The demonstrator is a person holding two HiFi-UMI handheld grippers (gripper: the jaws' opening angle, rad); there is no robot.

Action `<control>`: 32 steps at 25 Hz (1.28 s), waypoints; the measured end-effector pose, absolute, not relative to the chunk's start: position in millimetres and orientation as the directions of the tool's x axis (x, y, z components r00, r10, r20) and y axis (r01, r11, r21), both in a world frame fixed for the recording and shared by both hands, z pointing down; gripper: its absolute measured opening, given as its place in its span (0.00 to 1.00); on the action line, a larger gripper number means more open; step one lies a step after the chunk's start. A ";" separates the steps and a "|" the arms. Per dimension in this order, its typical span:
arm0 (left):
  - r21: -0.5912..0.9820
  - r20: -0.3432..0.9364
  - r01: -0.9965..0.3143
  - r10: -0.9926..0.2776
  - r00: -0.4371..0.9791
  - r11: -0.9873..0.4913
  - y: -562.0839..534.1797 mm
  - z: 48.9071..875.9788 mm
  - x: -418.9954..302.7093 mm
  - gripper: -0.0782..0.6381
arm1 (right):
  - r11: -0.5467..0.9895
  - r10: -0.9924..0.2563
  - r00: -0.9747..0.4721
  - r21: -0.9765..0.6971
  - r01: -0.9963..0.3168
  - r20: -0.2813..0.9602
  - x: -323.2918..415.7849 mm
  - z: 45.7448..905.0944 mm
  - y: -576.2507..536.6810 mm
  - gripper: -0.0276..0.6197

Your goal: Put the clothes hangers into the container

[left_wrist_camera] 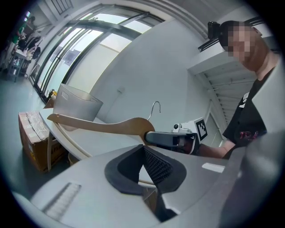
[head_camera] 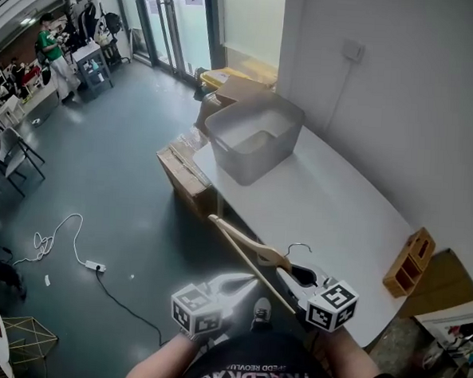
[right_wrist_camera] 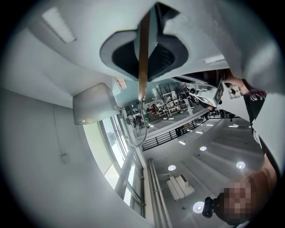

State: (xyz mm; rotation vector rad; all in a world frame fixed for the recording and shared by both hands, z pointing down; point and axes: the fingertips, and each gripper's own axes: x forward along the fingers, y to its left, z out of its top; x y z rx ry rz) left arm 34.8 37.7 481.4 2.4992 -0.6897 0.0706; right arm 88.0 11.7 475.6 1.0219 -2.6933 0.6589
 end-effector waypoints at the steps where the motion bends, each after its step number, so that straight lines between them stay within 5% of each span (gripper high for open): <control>1: 0.487 0.192 -0.493 -0.462 0.866 -0.721 30.0 482.5 37.9 0.11 | 0.668 -0.580 -0.750 -0.342 -0.661 0.318 91.1 477.5 3.7 0.13; 32: 0.384 0.184 -0.532 -0.502 0.845 -0.755 -135.1 460.8 90.3 0.11 | 0.825 -0.491 -0.824 -0.153 -0.544 0.282 133.4 439.2 -162.1 0.13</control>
